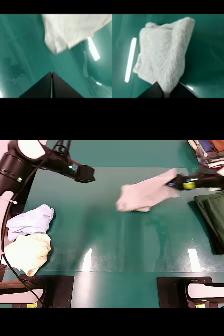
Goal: Fold the shirts.
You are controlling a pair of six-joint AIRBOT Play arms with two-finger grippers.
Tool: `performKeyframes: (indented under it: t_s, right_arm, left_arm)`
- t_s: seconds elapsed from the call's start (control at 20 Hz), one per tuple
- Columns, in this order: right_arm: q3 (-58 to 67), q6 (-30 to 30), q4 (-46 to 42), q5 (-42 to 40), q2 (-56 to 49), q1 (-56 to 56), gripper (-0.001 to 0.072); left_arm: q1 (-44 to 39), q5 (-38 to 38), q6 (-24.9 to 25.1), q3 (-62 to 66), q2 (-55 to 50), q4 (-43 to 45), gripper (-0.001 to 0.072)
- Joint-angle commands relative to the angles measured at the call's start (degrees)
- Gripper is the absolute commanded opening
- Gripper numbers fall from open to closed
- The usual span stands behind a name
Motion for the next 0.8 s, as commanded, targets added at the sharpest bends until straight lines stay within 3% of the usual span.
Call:
performKeyframes:
  t_s: [0.0,0.2,0.4,0.75]
  right_arm:
    - [0.11,-0.04,-0.98,-1.68,3.82,-16.79,0.0016]
    - [0.11,-0.11,0.52,-4.09,2.86,-29.53,0.0016]
    - [0.59,-1.88,7.93,-4.87,0.98,-34.97,0.0016]
    - [18.16,-1.75,7.78,5.07,0.42,-35.34,0.0016]
  left_arm:
    - [-3.93,4.83,0.02,0.02,0.02,0.0,0.002]
    - [-5.81,6.95,-0.02,0.02,0.0,-0.24,0.002]
    - [-5.81,6.95,-0.04,0.02,0.0,-0.42,0.002]
    - [-5.81,7.52,-0.07,0.0,0.0,-0.42,0.002]
